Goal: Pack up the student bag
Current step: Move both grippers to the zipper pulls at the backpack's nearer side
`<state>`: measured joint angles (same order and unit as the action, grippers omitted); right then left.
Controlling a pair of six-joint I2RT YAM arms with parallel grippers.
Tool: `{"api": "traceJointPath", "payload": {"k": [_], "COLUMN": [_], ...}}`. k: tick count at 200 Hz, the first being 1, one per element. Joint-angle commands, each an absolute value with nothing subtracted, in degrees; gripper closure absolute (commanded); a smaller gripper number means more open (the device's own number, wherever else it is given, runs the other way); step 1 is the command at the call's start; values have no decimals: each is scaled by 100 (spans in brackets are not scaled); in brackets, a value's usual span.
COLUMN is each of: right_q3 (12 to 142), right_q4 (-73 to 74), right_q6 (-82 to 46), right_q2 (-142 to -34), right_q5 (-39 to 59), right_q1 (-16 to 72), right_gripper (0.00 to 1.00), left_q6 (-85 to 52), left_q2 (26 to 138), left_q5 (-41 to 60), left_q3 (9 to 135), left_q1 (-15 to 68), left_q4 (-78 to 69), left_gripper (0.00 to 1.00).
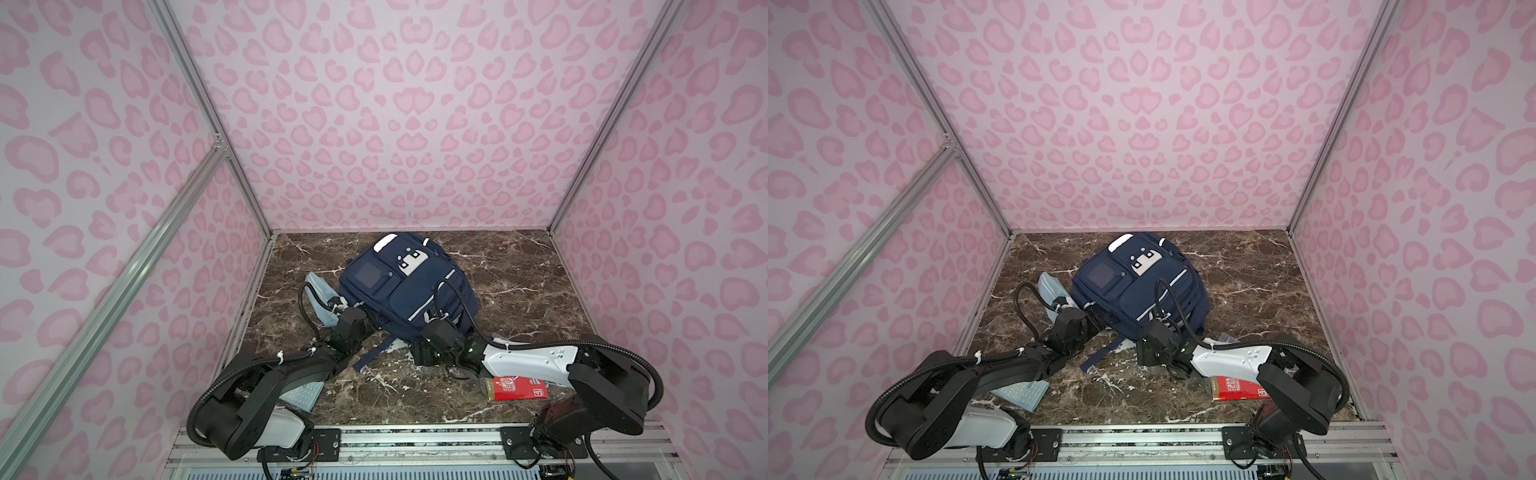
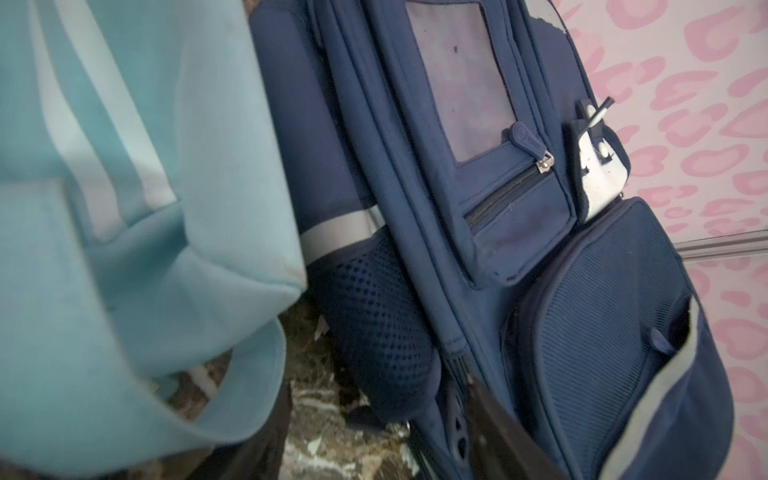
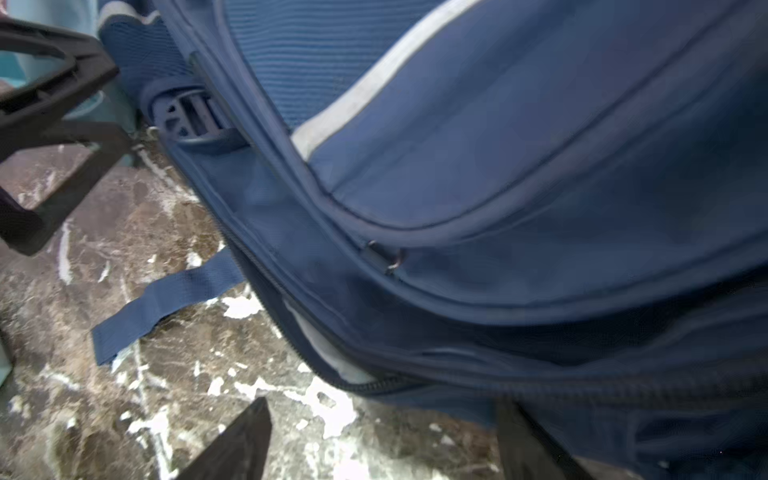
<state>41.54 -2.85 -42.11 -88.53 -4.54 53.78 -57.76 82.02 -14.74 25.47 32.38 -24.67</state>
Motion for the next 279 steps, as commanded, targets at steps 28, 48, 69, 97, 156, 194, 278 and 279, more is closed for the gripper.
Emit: {"api": "traceJointPath", "payload": {"k": [28,48,69,97,156,194,278,279], "right_q3": [3625,3499,3504,3509,2817,3527,4295,4301], "right_q4": [-61,-50,-170,-385,888,1348,1478,1482], "right_q6": [-4246,-4028,-3758,-3513,-3944,-3521,-3590,-3570], "right_q2": [-8545,-8395,-8268,-7897,-7165,-8180,-9703,-9721], "right_q5": [-434,-272,-251,-405,179,-434,-1836,-1841], "right_q1": [4524,4096,3751,3590,4779,5180,5168,5172], "right_gripper": [36,36,35,29,33,31,49,49], "left_q6": [-5311,-5524,-5741,-5906,-6639,-6789,-6764,-6775], "left_q2": [9266,9762,10035,10082,9901,9892,9674,9680], "left_q5": [-1499,-1206,-744,-691,-27,159,268,284], "left_q3": [3360,3525,3511,3750,3745,3786,3674,3670], "left_q1": [3239,3252,3327,3727,3892,4088,4166,4162], "left_q4": [-2999,-3183,-3648,-3459,-3889,-3995,-3814,-3827], "left_gripper": [47,56,77,84,97,97,97,97]}}
